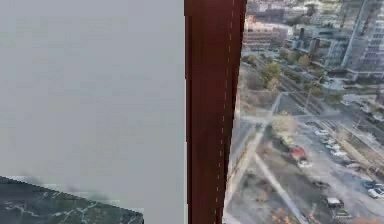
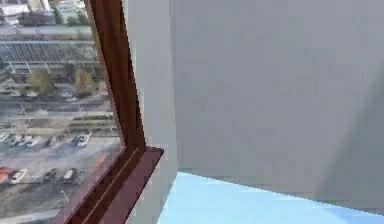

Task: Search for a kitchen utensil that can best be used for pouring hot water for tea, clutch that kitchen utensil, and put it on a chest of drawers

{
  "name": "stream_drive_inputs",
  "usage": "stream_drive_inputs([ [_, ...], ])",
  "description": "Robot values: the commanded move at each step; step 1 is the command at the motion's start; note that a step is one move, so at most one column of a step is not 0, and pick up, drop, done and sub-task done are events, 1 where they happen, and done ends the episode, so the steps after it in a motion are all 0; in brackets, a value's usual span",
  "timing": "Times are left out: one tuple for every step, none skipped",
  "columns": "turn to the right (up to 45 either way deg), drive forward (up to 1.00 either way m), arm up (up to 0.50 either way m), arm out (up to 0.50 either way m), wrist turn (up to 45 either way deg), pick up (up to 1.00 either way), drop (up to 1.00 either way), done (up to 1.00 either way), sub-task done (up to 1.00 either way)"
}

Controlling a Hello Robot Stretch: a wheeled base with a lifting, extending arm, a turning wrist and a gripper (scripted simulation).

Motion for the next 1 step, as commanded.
stream_drive_inputs([
  [-45.0, 0.00, 0.00, 0.00, 0.0, 0.00, 0.00, 0.00, 0.00],
])
